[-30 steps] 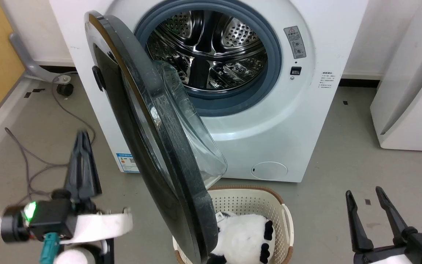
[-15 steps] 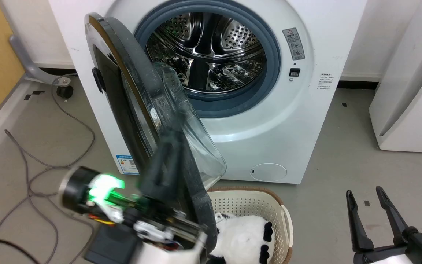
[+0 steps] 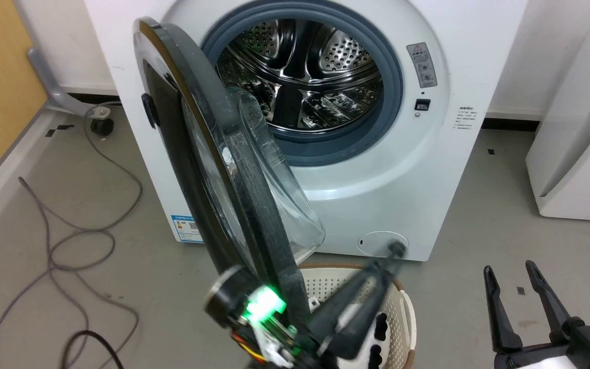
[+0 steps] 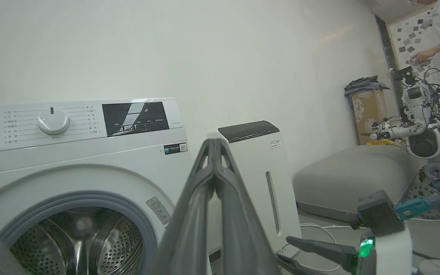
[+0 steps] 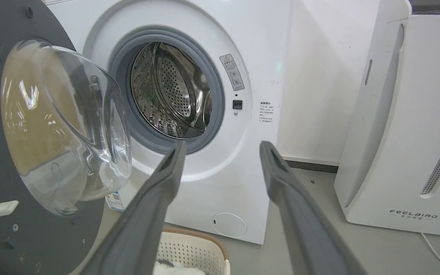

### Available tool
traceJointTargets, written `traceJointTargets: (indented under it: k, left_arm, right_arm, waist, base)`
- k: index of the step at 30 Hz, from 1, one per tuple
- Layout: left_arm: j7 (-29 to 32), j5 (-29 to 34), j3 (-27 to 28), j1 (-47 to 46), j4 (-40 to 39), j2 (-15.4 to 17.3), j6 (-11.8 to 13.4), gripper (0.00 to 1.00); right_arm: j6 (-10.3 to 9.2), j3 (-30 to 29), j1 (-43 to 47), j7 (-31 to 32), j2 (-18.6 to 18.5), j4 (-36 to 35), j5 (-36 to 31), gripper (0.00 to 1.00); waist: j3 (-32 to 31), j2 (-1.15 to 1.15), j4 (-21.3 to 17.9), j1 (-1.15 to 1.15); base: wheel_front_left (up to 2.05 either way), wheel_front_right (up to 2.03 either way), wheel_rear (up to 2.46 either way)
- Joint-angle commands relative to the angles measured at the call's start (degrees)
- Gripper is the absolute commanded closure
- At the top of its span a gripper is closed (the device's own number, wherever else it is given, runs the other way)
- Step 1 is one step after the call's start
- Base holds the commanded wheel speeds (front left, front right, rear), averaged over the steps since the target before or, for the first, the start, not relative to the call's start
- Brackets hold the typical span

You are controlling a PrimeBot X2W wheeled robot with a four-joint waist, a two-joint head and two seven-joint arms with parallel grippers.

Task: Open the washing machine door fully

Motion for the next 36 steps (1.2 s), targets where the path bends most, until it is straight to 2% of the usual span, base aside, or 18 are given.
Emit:
traceJointTargets:
  k: [1, 7, 20, 36]
  left_arm:
    - [-0.24, -0.04, -0.78, 0.72, 0.75, 0.32, -0.32, 1.00]
    - [-0.24, -1.03, -2.94, 2.60, 5.25, 0.83, -0.73, 1.00]
    - [-0.24, -3.24, -0.23, 4.70, 16.89, 0.48, 0.66, 1.00]
    - [-0.24, -3.64, 4.06, 3.97, 24.33, 0.14, 1.17, 1.00]
  right_arm:
    - [0.03, 0.03, 0.76, -0.25, 0.26, -0.17, -0.42, 0.00]
    - [0.03, 0.22, 0.52, -0.25, 0.26, -0.07, -0.58, 0.00]
    - [0.03, 0.28, 0.05, -0.25, 0.26, 0.51, -1.00, 0.00]
    - [0.03, -0.67, -0.74, -0.25, 0.26, 1.16, -1.92, 0.00]
  waist:
    - [0.12, 0.00, 0.16, 0.00]
    - [0.84, 0.00, 0.62, 0.00]
    - [2.89, 0.00, 1.18, 0.00]
    - [3.40, 0.00, 7.20, 0.00]
  base:
    - [0.00, 0.00, 0.00]
    - [0.00, 0.00, 0.00]
    - [0.00, 0.00, 0.00]
    - [0.00, 0.00, 0.00]
